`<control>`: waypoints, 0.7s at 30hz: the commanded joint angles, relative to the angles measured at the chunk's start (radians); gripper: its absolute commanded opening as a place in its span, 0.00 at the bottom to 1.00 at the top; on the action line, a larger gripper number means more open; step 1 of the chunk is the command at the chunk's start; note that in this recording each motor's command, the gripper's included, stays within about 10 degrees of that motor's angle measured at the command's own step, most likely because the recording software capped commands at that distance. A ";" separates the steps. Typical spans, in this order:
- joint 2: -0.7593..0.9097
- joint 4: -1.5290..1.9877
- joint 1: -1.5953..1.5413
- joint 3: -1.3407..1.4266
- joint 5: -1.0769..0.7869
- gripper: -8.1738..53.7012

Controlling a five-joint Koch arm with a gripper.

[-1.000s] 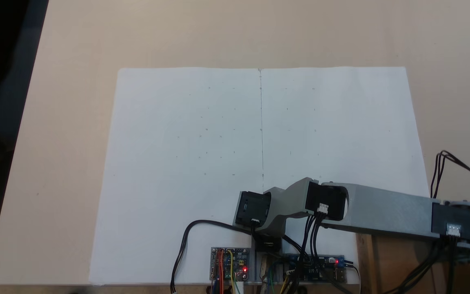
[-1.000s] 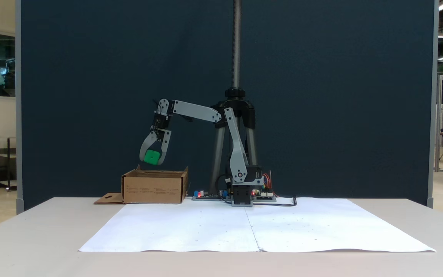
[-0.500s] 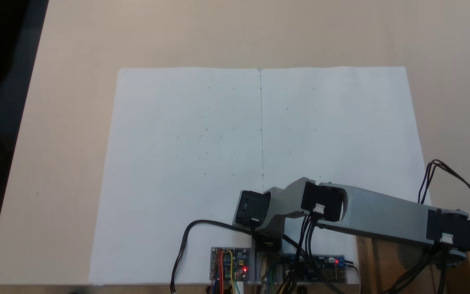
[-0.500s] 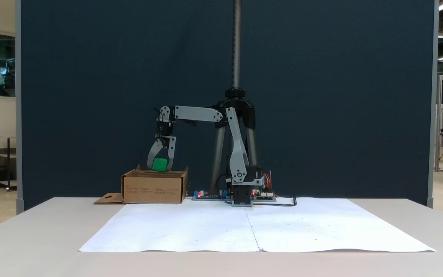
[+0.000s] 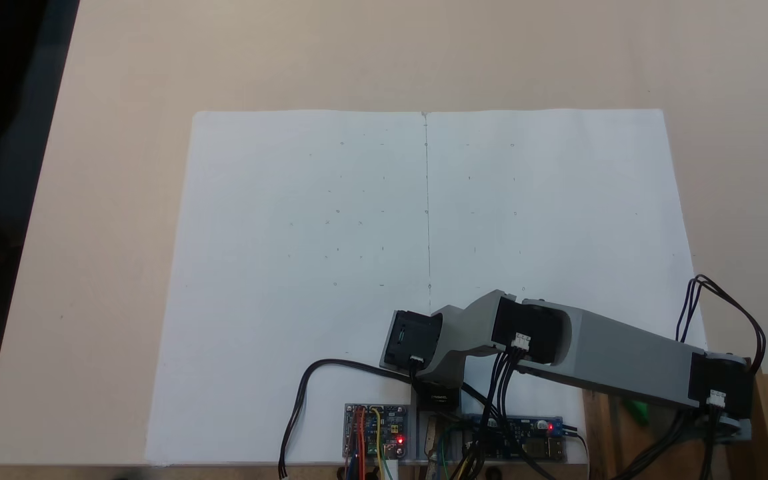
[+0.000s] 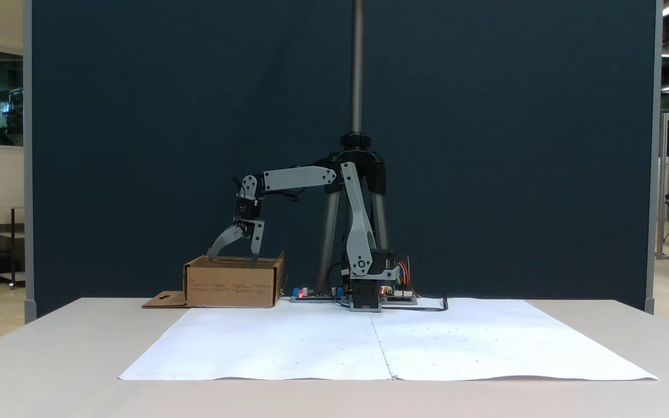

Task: Grasp a green dice and put it in the bin.

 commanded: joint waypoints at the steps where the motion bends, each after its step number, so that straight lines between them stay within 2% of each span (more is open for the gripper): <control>1: 0.055 -0.061 0.002 -0.008 -0.095 0.85; 5: 0.055 -0.115 -0.044 -0.009 -0.071 0.85; 13: 0.112 -0.304 -0.261 -0.020 0.173 0.81; 21: 0.173 -0.342 -0.486 -0.156 0.368 0.80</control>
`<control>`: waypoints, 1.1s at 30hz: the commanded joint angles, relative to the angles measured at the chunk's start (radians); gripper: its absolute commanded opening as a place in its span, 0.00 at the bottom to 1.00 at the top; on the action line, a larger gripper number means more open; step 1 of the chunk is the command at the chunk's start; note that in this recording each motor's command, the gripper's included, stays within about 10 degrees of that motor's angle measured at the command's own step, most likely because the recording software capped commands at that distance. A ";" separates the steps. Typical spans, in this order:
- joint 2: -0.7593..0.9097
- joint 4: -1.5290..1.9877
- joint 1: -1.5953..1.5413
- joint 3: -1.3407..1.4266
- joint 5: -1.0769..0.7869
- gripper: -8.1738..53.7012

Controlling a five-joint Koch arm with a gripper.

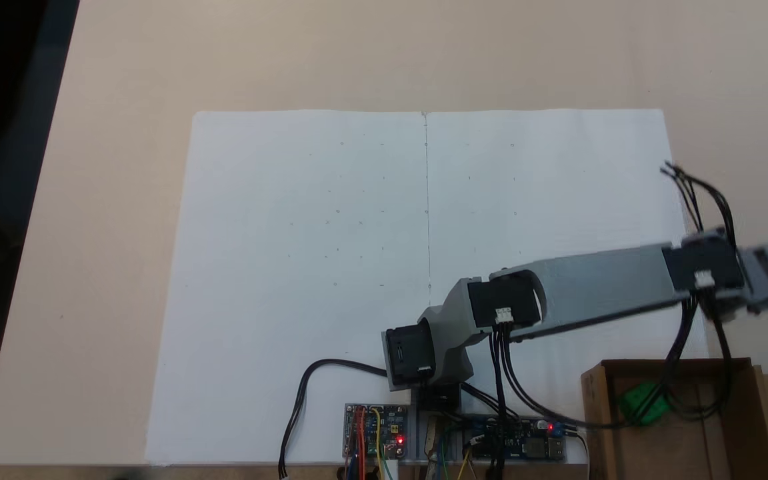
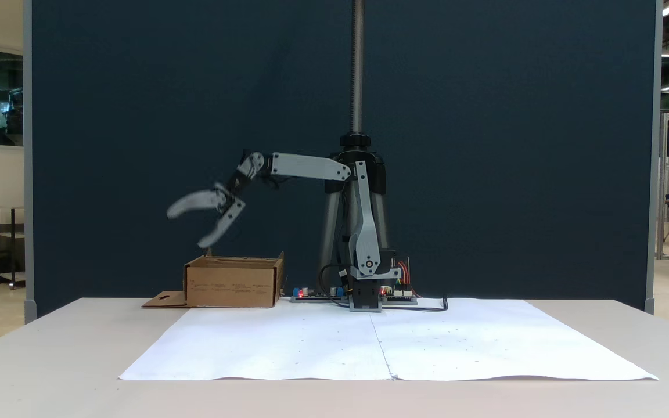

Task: Grasp a green dice and put it in the bin.

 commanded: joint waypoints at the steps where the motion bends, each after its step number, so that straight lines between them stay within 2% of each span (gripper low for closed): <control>1: 0.074 -0.084 -0.060 -0.054 0.106 0.80; 9: 0.193 -0.172 -0.347 -0.057 0.187 0.81; 19: 0.311 -0.186 -0.882 0.025 0.186 0.83; 28: 0.443 -0.187 -1.241 0.304 0.187 0.84; 33: 0.514 -0.192 -1.339 0.471 0.186 0.84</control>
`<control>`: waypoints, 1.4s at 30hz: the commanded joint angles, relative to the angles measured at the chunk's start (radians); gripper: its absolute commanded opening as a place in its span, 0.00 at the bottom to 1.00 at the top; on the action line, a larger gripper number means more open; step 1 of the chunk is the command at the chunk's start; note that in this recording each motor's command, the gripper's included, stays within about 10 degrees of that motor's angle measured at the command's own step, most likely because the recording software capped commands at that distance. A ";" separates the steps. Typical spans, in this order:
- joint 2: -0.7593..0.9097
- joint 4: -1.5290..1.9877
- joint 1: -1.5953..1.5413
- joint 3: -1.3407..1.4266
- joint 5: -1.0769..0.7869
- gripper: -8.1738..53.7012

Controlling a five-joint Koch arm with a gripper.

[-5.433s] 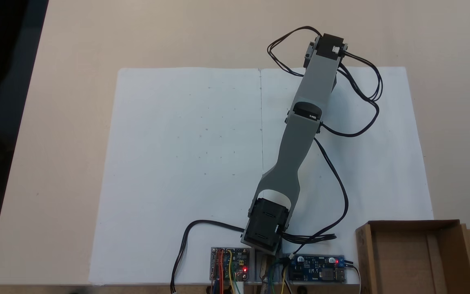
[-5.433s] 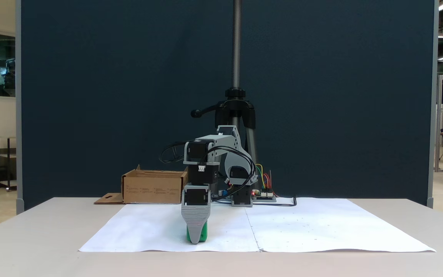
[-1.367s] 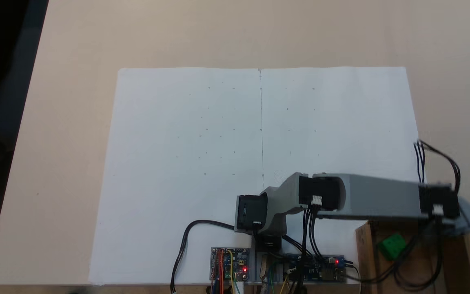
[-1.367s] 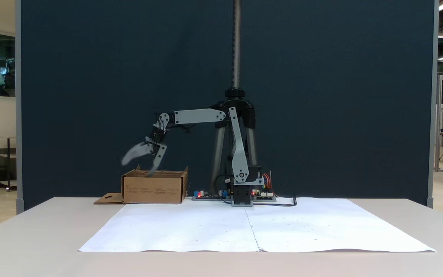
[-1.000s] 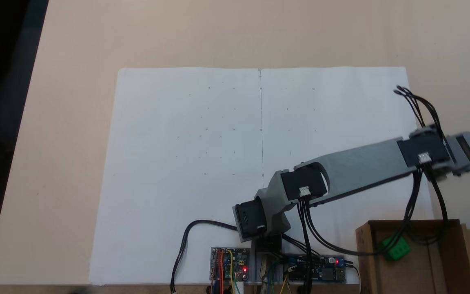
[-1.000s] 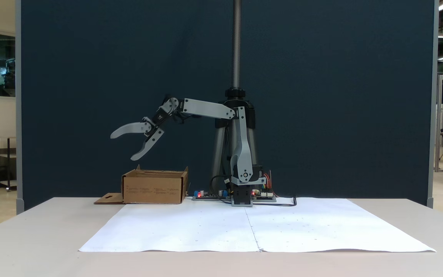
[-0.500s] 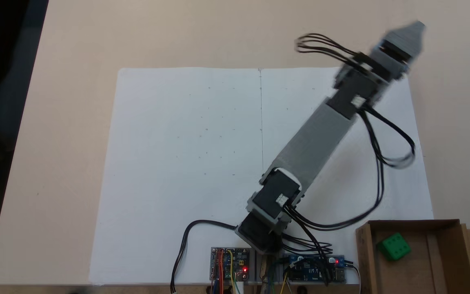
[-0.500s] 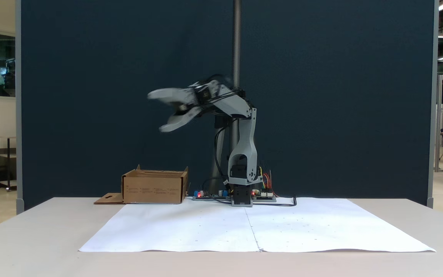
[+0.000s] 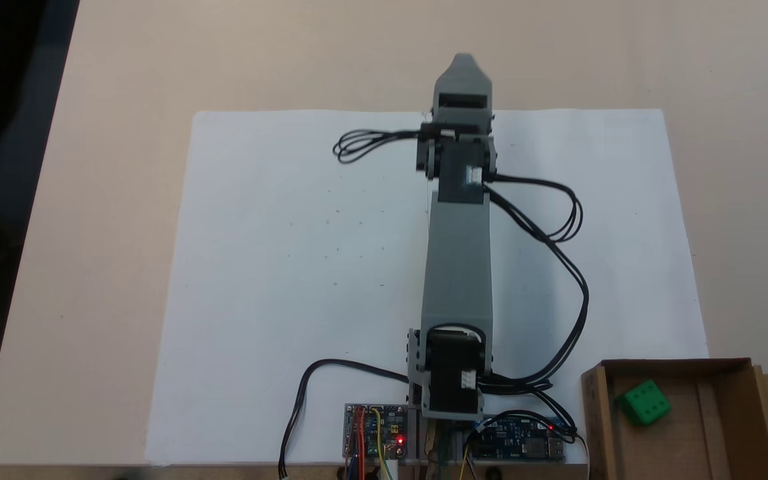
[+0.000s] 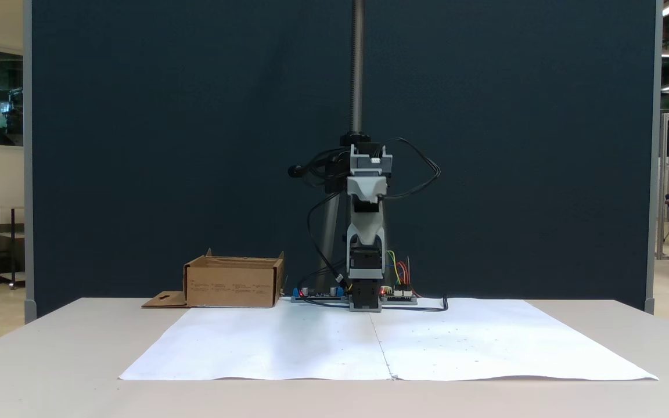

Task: Grasp a green dice and put it in the bin.

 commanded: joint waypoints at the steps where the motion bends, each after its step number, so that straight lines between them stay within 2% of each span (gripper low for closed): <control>1: 0.055 -0.074 -0.008 0.017 0.071 0.84; 20: 0.416 -0.530 -0.086 0.747 0.041 0.87; 24: 0.439 -0.675 -0.091 0.911 -0.009 0.87; 42: 0.465 -1.281 -0.034 1.335 -0.005 0.87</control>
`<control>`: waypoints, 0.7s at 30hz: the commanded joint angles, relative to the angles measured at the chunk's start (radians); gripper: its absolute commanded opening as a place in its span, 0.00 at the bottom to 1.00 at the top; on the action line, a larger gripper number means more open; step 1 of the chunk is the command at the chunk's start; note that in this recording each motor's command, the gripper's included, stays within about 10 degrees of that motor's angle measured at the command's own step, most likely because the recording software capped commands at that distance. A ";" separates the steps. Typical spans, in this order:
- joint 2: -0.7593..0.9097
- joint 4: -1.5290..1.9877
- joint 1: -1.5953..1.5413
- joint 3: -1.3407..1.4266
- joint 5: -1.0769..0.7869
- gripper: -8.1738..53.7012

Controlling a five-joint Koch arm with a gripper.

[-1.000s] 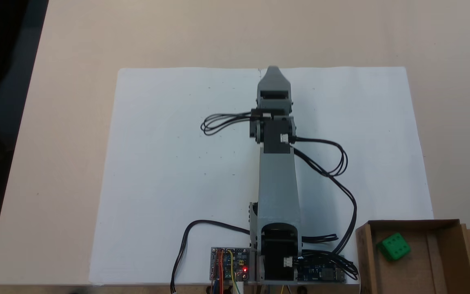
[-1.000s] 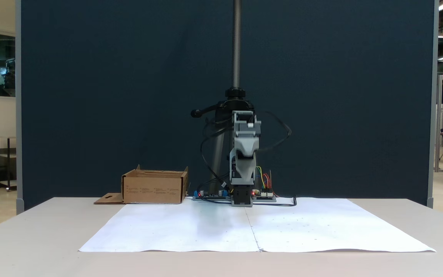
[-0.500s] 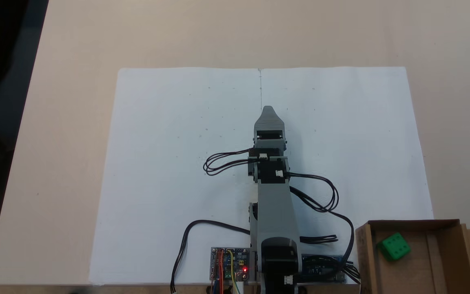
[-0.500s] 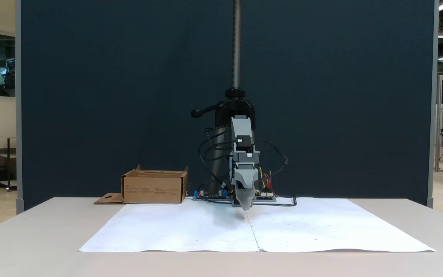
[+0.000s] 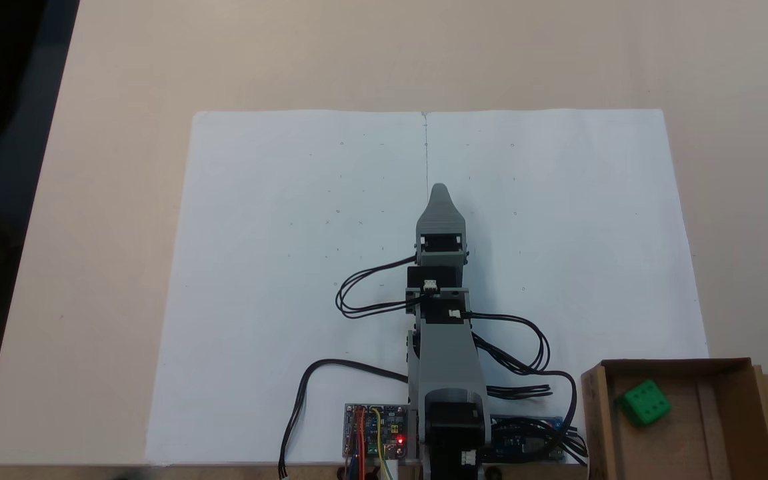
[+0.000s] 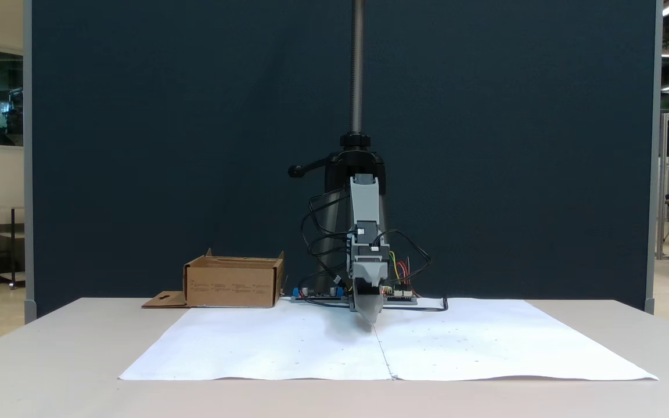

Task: Grasp a green dice and put it in the bin.

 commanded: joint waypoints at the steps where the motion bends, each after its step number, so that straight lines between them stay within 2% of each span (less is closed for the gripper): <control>1: 0.123 -0.168 0.006 0.071 -0.005 0.87; 14: 0.123 -0.445 0.061 0.084 0.000 0.87; 21: 0.123 -0.460 0.066 0.084 -0.003 0.87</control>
